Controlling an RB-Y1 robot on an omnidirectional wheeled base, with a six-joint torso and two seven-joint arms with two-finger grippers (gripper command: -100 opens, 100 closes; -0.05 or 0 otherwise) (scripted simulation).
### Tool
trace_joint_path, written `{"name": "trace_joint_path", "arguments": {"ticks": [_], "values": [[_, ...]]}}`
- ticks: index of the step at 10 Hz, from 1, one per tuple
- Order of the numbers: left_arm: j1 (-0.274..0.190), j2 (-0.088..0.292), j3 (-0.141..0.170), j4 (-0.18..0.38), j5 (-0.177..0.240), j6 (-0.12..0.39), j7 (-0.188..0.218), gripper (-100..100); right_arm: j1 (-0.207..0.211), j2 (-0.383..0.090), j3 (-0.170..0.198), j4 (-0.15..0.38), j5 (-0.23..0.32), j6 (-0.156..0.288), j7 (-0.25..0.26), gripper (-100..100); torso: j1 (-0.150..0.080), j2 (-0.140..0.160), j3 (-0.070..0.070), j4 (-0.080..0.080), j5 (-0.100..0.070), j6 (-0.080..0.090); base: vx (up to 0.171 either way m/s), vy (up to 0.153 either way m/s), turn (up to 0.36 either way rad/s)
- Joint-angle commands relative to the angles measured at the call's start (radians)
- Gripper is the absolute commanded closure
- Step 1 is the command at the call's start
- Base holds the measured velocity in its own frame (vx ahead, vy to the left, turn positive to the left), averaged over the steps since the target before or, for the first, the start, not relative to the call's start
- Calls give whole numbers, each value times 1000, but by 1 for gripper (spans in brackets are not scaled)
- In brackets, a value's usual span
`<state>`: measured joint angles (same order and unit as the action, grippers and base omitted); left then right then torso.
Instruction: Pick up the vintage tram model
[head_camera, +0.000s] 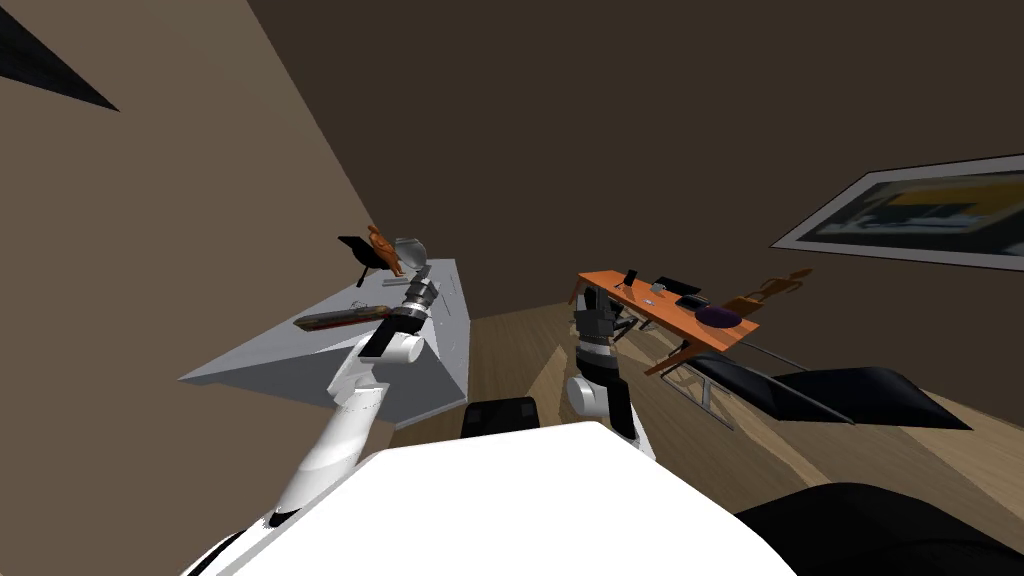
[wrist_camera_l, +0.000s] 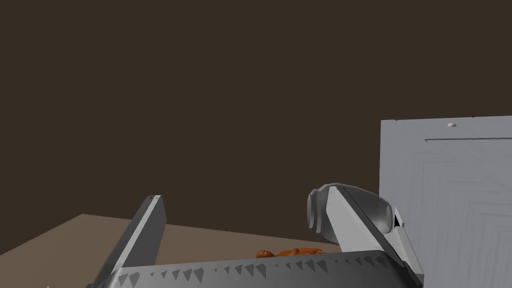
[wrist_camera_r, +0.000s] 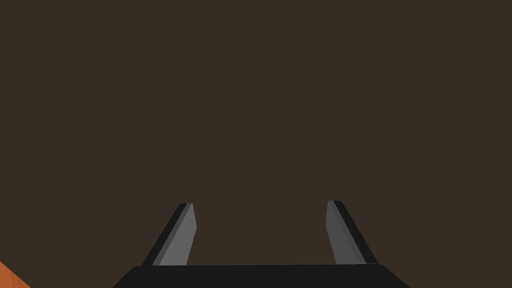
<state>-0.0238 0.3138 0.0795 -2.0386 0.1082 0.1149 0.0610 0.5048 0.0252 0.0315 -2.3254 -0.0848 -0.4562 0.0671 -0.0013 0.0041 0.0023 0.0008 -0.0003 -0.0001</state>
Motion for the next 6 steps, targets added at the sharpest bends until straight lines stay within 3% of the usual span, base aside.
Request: {"name": "trace_joint_path", "arguments": {"ticks": [1,2,5,6], "values": [[-50,17,7,24,9,50,1,-100,0,0,0,0,0,0,0,0,0,0,0,0,0,0,-50,-20,-62],[-63,17,7,24,9,63,1,-100,0,0,0,0,0,0,0,0,0,0,0,0,0,0,-15,-8,12],[-155,65,22,112,32,155,-6,-100,0,0,0,0,0,0,0,0,1,-1,-1,0,0,0,-49,-16,-99],[-189,65,22,113,32,187,-6,-100,0,0,0,0,0,0,0,0,0,0,0,0,0,0,-62,-10,-50]]}}
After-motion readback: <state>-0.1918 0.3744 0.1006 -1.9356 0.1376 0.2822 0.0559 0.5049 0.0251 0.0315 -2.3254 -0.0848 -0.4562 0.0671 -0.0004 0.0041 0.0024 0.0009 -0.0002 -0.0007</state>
